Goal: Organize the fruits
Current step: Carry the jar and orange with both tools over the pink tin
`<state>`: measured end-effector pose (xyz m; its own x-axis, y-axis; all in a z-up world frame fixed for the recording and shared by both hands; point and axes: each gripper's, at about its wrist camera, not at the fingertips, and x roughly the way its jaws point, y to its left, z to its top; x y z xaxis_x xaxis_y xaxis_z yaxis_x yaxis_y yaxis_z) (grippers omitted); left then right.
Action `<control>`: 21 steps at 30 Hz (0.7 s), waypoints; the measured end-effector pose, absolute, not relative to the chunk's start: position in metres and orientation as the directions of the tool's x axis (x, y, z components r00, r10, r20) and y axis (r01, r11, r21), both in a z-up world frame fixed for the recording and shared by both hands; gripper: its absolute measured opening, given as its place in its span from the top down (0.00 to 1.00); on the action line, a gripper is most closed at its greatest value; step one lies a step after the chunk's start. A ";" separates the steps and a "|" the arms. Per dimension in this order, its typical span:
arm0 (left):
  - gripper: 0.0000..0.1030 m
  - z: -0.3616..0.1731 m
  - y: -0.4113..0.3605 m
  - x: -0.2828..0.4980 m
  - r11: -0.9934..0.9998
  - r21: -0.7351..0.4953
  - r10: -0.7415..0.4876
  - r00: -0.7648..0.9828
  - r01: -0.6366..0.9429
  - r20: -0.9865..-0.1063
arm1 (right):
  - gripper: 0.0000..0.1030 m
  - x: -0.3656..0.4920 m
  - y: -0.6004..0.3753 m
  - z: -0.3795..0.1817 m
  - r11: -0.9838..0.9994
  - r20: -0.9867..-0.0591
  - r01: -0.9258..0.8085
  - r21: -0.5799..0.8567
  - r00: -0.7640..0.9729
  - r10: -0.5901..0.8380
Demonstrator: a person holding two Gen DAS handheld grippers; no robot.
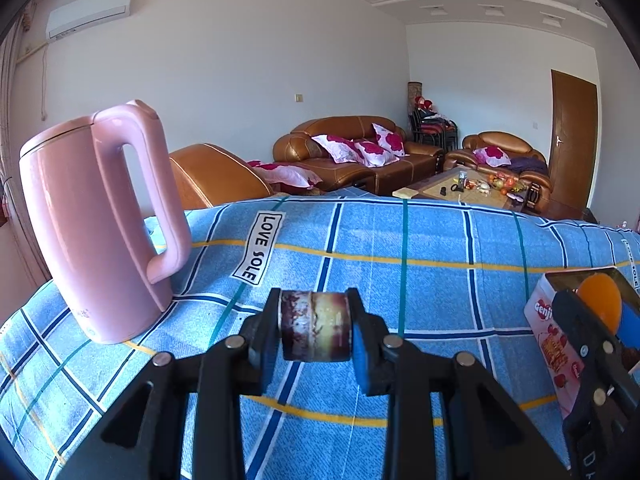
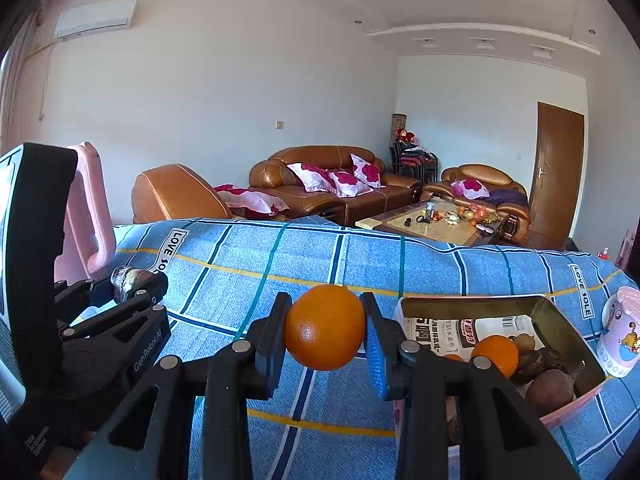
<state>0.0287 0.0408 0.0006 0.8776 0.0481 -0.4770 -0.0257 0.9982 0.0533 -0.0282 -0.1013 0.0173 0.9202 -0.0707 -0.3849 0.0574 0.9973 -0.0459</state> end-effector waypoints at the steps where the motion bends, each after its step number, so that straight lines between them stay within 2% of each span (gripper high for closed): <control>1: 0.68 0.001 0.040 0.025 0.998 0.056 0.050 0.879 -0.027 -0.474 | 0.64 -0.030 -0.102 0.017 0.997 -0.385 0.059 -0.046 0.920 -0.073; 21: 0.68 0.004 0.017 -0.021 0.997 0.072 0.042 0.898 -0.012 -0.438 | 0.64 -0.067 -0.119 0.020 0.996 -0.390 0.080 -0.049 0.916 -0.093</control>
